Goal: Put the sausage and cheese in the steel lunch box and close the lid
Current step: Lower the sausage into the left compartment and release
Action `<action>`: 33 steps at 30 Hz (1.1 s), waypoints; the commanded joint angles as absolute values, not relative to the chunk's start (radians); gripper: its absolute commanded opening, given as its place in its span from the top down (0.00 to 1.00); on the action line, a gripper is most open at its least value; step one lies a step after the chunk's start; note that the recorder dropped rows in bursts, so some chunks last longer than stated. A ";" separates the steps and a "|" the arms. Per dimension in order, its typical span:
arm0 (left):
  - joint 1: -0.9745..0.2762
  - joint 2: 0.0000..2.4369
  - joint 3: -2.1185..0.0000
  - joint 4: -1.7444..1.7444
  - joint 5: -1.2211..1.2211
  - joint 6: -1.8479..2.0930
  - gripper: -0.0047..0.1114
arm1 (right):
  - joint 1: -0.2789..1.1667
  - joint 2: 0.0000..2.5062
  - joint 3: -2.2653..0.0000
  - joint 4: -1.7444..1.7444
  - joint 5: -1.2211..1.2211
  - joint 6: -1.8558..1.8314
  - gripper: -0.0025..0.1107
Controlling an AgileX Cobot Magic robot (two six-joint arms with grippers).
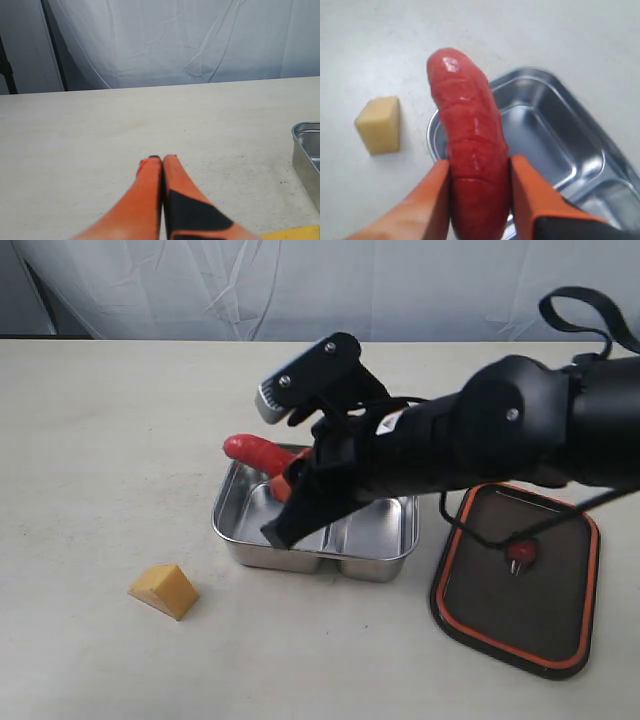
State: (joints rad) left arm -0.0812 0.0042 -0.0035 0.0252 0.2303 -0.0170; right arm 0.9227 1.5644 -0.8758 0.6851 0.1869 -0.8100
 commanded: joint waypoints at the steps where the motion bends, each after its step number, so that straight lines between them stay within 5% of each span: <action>1: -0.080 0.000 0.000 0.029 0.225 -0.016 0.96 | 0.919 1.667 -0.976 0.656 0.164 -0.812 0.99; 14: -0.080 0.000 0.000 0.029 0.225 -0.016 0.96 | 0.846 1.820 -1.059 0.664 0.209 -0.754 0.98; 17: -0.080 0.000 0.000 0.029 0.225 -0.016 0.96 | 0.825 1.821 -1.059 0.664 0.246 -0.754 0.85; 22: -0.080 0.000 0.000 0.029 0.225 -0.016 0.96 | 0.825 1.821 -1.063 0.663 0.260 -0.744 0.47; 33: -0.080 0.000 0.000 0.029 0.225 -0.016 0.96 | 0.872 1.797 -1.169 0.640 0.444 -0.775 0.45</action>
State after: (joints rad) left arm -0.0812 0.0042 -0.0035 0.0252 0.2303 -0.0170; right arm 0.8413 1.8124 -1.1150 0.6619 0.3559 -0.7461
